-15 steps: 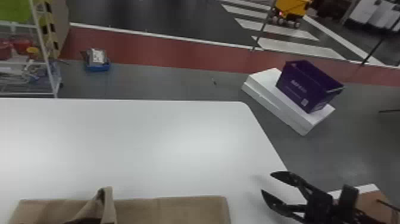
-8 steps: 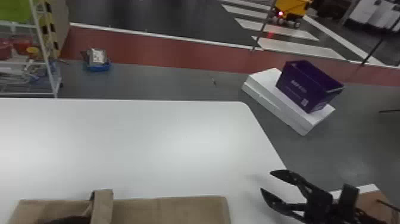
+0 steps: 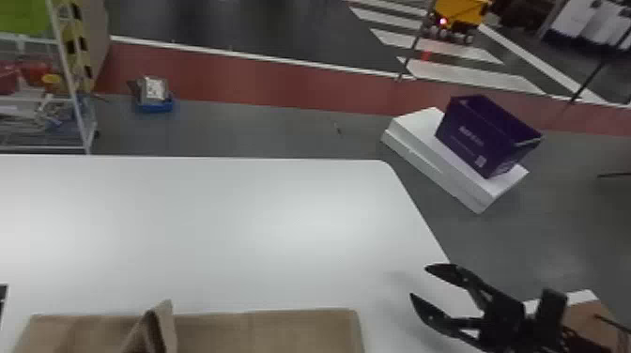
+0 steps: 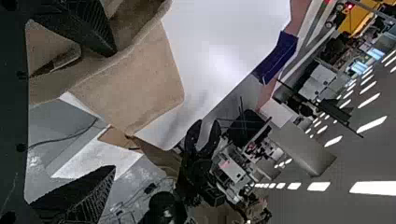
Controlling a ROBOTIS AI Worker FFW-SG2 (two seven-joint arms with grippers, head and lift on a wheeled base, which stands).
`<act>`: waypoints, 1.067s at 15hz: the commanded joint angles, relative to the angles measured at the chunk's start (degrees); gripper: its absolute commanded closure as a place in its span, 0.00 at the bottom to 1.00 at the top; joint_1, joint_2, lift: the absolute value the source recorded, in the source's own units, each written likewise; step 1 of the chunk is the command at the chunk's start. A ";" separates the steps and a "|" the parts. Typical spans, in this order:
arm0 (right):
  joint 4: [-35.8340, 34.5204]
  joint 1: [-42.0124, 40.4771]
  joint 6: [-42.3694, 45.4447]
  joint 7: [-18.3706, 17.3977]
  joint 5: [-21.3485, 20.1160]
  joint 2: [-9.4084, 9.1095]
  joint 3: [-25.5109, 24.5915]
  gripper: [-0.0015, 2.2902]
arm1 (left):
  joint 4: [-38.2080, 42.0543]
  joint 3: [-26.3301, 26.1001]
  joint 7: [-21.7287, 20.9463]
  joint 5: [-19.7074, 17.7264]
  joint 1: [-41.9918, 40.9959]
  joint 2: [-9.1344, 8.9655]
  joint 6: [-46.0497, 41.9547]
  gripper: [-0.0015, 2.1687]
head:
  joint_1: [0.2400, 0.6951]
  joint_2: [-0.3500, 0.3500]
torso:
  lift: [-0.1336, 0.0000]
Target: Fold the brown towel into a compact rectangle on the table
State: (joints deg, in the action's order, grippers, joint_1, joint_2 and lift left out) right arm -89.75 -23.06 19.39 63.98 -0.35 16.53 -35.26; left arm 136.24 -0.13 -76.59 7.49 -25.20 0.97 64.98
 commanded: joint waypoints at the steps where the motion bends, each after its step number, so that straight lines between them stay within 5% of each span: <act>1: 0.01 0.12 -0.02 0.00 0.00 0.08 0.20 0.20 | 0.87 -3.48 1.18 -0.11 -0.37 0.00 0.02 0.01 | 1.00 0.00 | 0.08; 6: 0.45 0.12 1.56 -0.09 0.00 0.17 0.37 0.20 | 0.78 -6.64 5.57 -0.63 0.24 0.00 -1.03 0.01 | 1.00 0.00 | 0.08; 9: 0.54 0.47 2.44 -0.09 -0.26 0.35 1.16 0.20 | 0.78 -9.45 13.66 -0.28 0.33 0.18 -1.21 0.01 | 1.00 0.00 | 0.08; 14: 0.54 0.47 3.14 -0.09 -0.53 0.35 1.51 0.20 | -1.42 -19.38 12.43 19.58 1.83 1.23 -7.01 0.01 | 1.00 0.00 | 0.08; 16: 0.45 0.47 4.37 -0.09 -0.53 0.35 1.43 0.20 | -1.77 -18.86 13.04 19.67 1.74 1.23 -7.71 0.01 | 1.00 0.00 | 0.08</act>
State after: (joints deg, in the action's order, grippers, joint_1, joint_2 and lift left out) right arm -89.22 -22.58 22.76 63.89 -0.87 16.85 -33.79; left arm 134.66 -19.26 -63.80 26.77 -23.43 2.19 57.87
